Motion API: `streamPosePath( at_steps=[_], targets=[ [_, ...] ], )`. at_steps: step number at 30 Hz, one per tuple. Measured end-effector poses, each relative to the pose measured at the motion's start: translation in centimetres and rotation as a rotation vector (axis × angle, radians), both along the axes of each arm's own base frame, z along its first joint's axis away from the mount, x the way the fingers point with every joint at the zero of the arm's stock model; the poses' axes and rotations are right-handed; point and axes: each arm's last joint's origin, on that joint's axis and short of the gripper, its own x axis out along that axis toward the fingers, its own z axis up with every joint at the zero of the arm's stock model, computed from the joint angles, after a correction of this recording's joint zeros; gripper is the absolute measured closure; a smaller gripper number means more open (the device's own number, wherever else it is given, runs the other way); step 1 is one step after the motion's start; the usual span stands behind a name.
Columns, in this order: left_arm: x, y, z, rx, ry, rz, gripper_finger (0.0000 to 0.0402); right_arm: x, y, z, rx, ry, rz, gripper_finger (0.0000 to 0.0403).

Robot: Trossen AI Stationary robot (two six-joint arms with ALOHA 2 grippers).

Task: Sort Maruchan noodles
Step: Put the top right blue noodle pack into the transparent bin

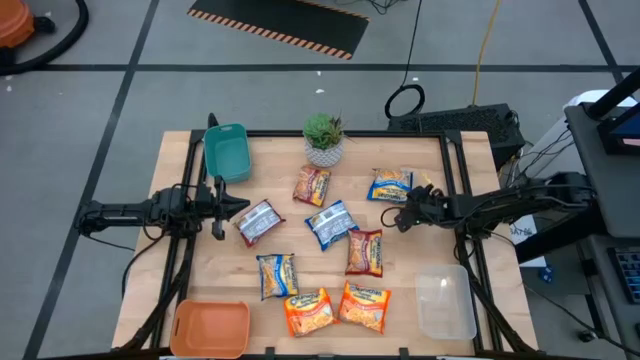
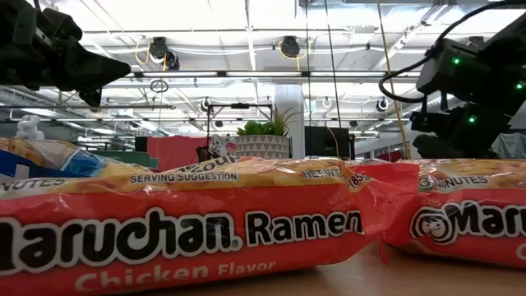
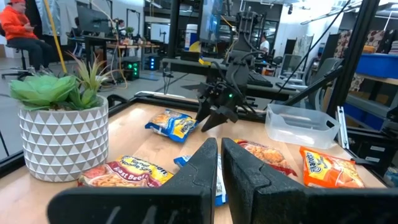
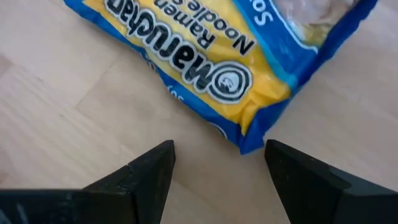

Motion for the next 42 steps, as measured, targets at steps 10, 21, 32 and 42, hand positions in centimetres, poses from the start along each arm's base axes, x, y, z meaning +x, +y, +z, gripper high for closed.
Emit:
streamPosePath(
  at_steps=[10,21,32,42],
  targets=[
    [0.0,0.0,0.0,0.001,-0.001,0.006,0.0376,-0.6,-0.2,-1.5,-0.110,-0.099,0.045,0.0189],
    [0.0,0.0,0.0,0.006,-0.002,0.007,0.0376,-0.3,-0.2,-1.7,-0.124,-0.182,0.075,0.0379],
    [0.0,0.0,0.0,-0.005,-0.002,0.006,0.0376,2.0,-0.1,0.6,-0.156,-0.221,0.187,0.0402],
    [0.0,0.0,0.0,-0.003,-0.002,0.007,0.0376,4.6,0.0,4.2,-0.228,-0.168,0.282,0.0402]
  ],
)
